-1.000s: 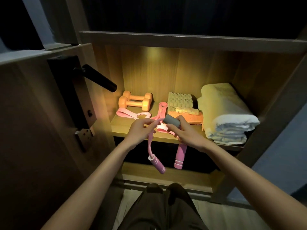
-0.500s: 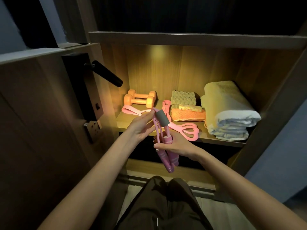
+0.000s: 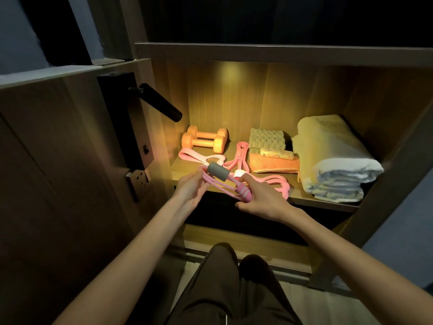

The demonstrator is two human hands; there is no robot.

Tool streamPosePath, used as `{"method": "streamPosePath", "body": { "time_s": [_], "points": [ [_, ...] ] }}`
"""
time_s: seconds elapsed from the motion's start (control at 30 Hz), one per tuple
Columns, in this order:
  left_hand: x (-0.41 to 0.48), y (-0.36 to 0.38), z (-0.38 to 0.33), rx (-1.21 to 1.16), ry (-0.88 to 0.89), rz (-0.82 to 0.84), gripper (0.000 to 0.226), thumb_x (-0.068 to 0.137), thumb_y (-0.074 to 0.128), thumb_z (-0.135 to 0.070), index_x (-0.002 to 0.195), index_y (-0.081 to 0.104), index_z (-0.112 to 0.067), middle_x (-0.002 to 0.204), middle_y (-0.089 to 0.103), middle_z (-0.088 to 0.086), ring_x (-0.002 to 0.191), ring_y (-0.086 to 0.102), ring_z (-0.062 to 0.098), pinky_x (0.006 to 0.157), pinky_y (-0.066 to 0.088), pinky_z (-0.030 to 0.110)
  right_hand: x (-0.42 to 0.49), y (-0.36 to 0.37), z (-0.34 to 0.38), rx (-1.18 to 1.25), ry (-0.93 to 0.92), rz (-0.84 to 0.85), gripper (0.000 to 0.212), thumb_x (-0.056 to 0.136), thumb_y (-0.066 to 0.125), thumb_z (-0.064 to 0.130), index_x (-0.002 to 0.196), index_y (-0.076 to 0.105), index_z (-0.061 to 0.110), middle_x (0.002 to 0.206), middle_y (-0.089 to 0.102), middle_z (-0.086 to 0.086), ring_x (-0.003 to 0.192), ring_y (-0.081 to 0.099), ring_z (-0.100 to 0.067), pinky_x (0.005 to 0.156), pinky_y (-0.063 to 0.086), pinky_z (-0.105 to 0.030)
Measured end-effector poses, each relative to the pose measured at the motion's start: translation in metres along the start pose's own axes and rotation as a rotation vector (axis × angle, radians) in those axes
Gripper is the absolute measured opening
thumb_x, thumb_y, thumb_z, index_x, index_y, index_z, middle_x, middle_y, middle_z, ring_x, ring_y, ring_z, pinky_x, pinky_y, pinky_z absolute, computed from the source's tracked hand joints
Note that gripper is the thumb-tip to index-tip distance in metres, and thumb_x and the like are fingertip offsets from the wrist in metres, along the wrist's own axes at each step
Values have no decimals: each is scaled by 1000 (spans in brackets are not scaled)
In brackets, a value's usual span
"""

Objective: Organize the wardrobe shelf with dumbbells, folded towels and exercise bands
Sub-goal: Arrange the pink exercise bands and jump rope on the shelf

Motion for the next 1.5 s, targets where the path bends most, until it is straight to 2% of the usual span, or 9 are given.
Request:
{"method": "streamPosePath", "body": {
  "time_s": [0.13,0.27,0.53,0.73,1.0,1.1,1.2,1.4,1.5],
  "points": [
    [25,-12,-6,-89,-22,-73,20,93,56,-6,111,60,3,109,63,16,106,64,22,87,53,33,18,13,19,-156,-165,18,74,79,71,44,133,21,35,93,57,7,81,58,-15,59,41,-26],
    [61,-19,-16,-64,-3,-129,19,94,53,-5,111,60,0,107,61,12,108,60,22,87,49,33,51,22,8,-161,-176,64,70,87,65,33,136,14,32,120,61,-7,93,61,-18,73,48,-28],
    [135,-41,-10,65,63,-226,14,97,53,-23,96,64,-15,91,65,-3,85,61,9,84,48,29,143,32,-20,69,-134,-34,56,86,68,24,138,46,21,131,53,2,114,54,-18,93,45,-31],
    [181,-53,-13,3,123,-219,25,99,50,-21,117,60,-7,113,64,9,107,62,22,90,51,32,193,68,-28,51,-143,59,61,88,66,22,143,42,26,128,60,-4,114,57,-25,96,46,-40],
    [203,-52,-9,25,147,-233,18,100,46,-16,110,61,-19,106,67,-3,97,62,12,75,49,21,227,107,-39,60,-104,103,64,88,66,20,143,39,37,138,55,-1,117,57,-27,94,48,-39],
    [199,-49,-11,167,262,-182,30,99,47,-17,128,55,-21,117,64,-3,109,60,11,89,50,25,237,116,-42,129,-74,149,63,88,68,20,143,40,33,136,56,-6,119,55,-28,98,46,-41],
    [195,-51,-17,477,396,-185,49,100,40,-9,147,32,-22,144,42,-4,132,41,15,114,31,35,248,123,-40,333,-25,226,60,87,70,22,140,42,21,139,50,-4,125,48,-21,103,40,-32],
    [197,-35,-15,1171,549,-17,68,94,39,9,152,15,-16,160,10,1,147,7,15,111,6,22,261,127,-46,191,41,331,48,85,69,40,123,46,22,118,54,-5,104,53,-23,89,46,-38],
    [205,-28,-20,1372,617,23,69,94,36,10,153,7,-16,161,2,1,148,-5,20,118,1,35,262,117,-51,170,56,229,62,84,69,42,138,43,23,129,53,-9,112,54,-26,96,46,-41]
  ]
}}
Point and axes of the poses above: each hand's wrist, its own x-axis towards the middle knuckle, its own y-axis out of the palm, z = x × y, the point moved 8 cm from there along x, towards the middle knuckle
